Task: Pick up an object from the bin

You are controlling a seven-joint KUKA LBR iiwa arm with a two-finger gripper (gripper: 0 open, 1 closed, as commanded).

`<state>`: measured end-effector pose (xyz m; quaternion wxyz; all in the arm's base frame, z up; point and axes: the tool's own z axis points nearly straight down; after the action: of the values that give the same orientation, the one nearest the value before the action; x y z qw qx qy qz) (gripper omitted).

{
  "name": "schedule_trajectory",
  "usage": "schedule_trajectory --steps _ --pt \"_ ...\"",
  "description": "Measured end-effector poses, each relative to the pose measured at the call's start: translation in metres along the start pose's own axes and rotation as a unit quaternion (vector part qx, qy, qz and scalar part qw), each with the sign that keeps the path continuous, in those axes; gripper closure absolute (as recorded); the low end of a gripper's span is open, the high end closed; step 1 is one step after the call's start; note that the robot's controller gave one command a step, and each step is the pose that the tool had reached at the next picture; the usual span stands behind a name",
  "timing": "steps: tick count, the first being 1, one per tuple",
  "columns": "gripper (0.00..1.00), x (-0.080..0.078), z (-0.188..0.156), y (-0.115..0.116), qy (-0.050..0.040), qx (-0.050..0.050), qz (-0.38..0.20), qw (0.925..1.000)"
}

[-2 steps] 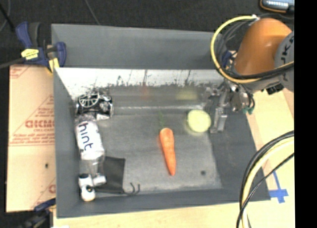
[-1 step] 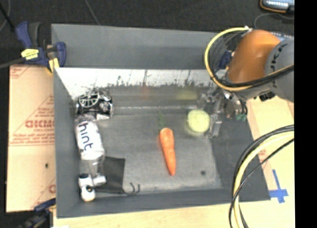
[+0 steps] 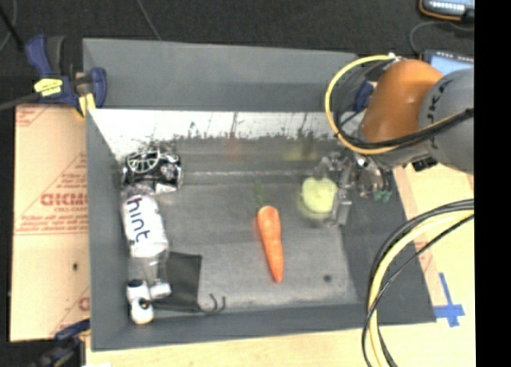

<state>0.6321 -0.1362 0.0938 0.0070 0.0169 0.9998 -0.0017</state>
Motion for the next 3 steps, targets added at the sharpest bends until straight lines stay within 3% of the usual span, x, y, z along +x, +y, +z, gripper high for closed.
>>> schedule_trajectory --steps 1,2,3 --pt "0.0 -0.0055 0.0169 -0.0051 -0.002 0.0 0.005 1.0" --pt "1.0 -0.0022 0.019 -0.0111 -0.0059 0.0 0.01 0.9999" --pt "1.0 -0.0022 0.019 -0.0111 -0.0059 0.0 0.009 0.9999"
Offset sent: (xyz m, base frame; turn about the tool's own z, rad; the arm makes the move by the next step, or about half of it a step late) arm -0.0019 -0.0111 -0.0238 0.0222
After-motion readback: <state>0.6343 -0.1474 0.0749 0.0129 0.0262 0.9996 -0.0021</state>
